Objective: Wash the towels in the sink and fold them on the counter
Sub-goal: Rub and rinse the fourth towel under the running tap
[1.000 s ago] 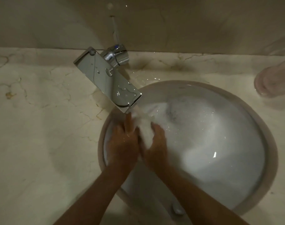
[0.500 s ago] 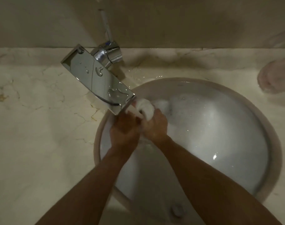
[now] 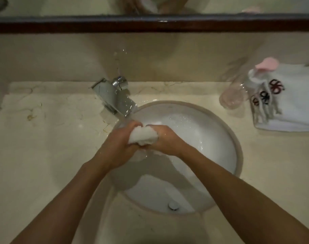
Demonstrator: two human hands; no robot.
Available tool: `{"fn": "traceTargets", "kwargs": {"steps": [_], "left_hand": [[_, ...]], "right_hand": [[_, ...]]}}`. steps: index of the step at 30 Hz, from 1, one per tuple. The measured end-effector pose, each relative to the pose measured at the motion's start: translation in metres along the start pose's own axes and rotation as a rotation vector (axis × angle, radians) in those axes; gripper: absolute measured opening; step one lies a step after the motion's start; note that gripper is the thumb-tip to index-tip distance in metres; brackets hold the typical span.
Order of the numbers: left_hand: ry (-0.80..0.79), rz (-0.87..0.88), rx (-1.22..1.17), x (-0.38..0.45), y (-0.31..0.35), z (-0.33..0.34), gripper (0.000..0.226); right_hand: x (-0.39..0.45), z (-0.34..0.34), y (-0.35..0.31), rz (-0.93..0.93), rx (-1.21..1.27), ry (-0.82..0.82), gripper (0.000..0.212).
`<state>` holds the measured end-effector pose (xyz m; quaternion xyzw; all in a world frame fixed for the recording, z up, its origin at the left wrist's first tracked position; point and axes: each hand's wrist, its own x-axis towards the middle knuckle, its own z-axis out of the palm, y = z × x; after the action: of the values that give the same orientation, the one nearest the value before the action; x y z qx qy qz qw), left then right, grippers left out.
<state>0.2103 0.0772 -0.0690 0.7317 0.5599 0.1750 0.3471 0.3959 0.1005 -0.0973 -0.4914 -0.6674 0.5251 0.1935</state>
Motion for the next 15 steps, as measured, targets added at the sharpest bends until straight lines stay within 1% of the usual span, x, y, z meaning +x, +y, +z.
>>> {"fn": "traceTargets", "kwargs": {"steps": [2, 3, 4, 5, 6, 7, 8, 10, 12, 13, 15], "left_hand": [[0.083, -0.034, 0.065, 0.000, 0.004, -0.008, 0.046], [0.107, -0.052, 0.065, -0.001, 0.006, -0.009, 0.048], [0.134, -0.066, 0.027, -0.002, 0.007, -0.008, 0.050], [0.148, -0.108, -0.061, -0.003, 0.011, -0.006, 0.049], [0.155, -0.145, -0.172, -0.003, 0.015, -0.004, 0.044], [0.165, -0.161, -0.262, -0.001, 0.022, -0.002, 0.037], [0.167, -0.144, -0.325, 0.003, 0.029, 0.001, 0.031], [0.170, -0.087, -0.403, 0.010, 0.038, 0.011, 0.019], [0.178, -0.042, -0.433, 0.018, 0.035, 0.028, 0.008], [0.185, -0.064, -0.451, 0.023, 0.031, 0.040, 0.006], [0.208, -0.136, -0.566, 0.030, 0.024, 0.066, 0.009]], "right_hand": [[-0.006, -0.022, -0.024, -0.046, -0.064, 0.019, 0.023], [-0.013, -0.031, -0.039, -0.077, -0.093, 0.013, 0.024], [-0.019, -0.038, -0.055, -0.113, -0.128, 0.006, 0.030], [-0.025, -0.044, -0.069, -0.135, -0.160, 0.014, 0.034], [-0.030, -0.048, -0.080, -0.134, -0.178, 0.031, 0.029], [-0.033, -0.052, -0.088, -0.126, -0.200, 0.065, 0.020], [-0.038, -0.056, -0.095, -0.102, -0.216, 0.107, 0.016], [-0.048, -0.064, -0.110, -0.044, -0.194, 0.178, 0.017], [-0.061, -0.072, -0.126, -0.040, -0.182, 0.231, 0.018], [-0.068, -0.076, -0.133, -0.045, -0.187, 0.254, 0.016], [-0.078, -0.081, -0.145, -0.041, -0.234, 0.265, 0.013]]}}
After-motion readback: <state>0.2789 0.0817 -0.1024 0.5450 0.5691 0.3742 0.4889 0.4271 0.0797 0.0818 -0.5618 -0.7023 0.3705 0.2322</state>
